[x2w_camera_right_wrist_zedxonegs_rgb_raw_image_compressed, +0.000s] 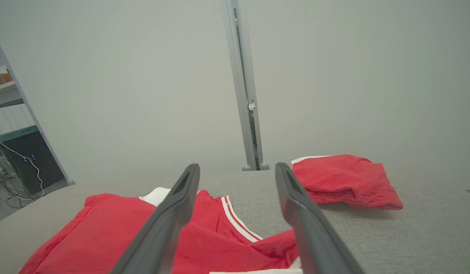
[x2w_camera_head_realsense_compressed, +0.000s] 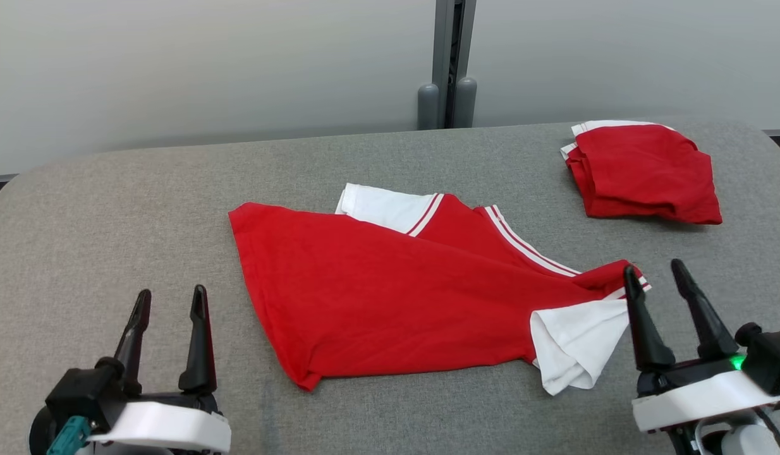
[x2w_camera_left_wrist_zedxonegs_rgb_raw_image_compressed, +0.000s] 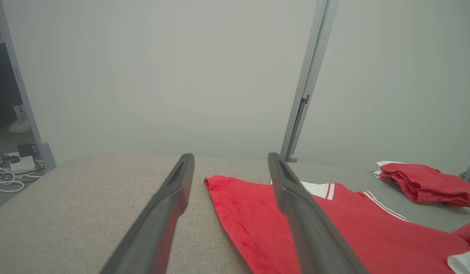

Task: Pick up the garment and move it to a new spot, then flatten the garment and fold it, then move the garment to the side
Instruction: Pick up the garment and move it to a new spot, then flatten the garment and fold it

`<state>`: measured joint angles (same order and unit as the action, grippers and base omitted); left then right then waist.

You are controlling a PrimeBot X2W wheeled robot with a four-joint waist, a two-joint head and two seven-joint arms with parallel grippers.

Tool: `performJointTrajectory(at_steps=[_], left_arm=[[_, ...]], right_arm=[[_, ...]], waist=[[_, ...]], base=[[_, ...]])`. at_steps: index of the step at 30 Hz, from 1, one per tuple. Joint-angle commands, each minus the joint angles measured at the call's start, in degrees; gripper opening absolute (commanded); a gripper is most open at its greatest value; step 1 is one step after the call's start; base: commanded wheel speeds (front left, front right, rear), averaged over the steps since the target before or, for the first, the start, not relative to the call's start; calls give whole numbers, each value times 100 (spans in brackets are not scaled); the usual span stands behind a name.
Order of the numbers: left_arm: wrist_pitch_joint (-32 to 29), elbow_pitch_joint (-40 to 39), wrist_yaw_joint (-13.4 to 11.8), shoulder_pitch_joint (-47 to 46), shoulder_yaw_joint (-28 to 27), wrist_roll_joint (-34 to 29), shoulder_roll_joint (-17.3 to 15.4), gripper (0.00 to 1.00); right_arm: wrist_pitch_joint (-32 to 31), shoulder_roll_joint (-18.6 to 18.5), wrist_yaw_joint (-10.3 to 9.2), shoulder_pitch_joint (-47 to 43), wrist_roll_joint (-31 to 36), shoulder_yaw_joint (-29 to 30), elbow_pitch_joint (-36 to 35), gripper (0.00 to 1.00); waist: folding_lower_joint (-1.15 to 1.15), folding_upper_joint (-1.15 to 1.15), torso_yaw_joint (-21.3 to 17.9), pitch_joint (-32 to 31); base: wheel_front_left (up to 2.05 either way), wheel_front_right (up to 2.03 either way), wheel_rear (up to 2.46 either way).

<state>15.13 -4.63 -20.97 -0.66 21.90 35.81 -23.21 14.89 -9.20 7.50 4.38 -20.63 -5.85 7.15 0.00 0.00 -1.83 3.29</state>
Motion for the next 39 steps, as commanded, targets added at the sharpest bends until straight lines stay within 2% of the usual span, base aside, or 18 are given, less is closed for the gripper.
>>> performJointTrajectory(at_steps=[1, 7, 15, 23, 39], left_arm=[[7, 8, 33, 4, -54, -61, 9, 100], [8, 246, 486, 293, -397, -394, 512, 100], [7, 630, 979, 358, -755, -706, 895, 100], [8, 801, 1240, 361, -990, -924, 1085, 100], [8, 954, 1488, 366, -1232, -1206, 1357, 100]], right_arm=[[22, -6, 0, -13, 36, 19, 1, 100], [22, 54, 0, -10, 26, -16, 12, 100], [22, -34, -1, 50, -6, -42, 43, 100], [22, -10, -1, 65, -23, -62, 65, 100], [22, -26, 0, 47, -11, -20, 75, 100]], waist=[[0, 0, -4, -1], [0, 0, -1, -2], [0, 0, -19, -9], [0, 0, -44, -8], [0, 0, -32, -28]], base=[[0, 0, 0], [0, 0, 0], [0, 0, 0], [0, 0, 0], [0, 0, 0]])
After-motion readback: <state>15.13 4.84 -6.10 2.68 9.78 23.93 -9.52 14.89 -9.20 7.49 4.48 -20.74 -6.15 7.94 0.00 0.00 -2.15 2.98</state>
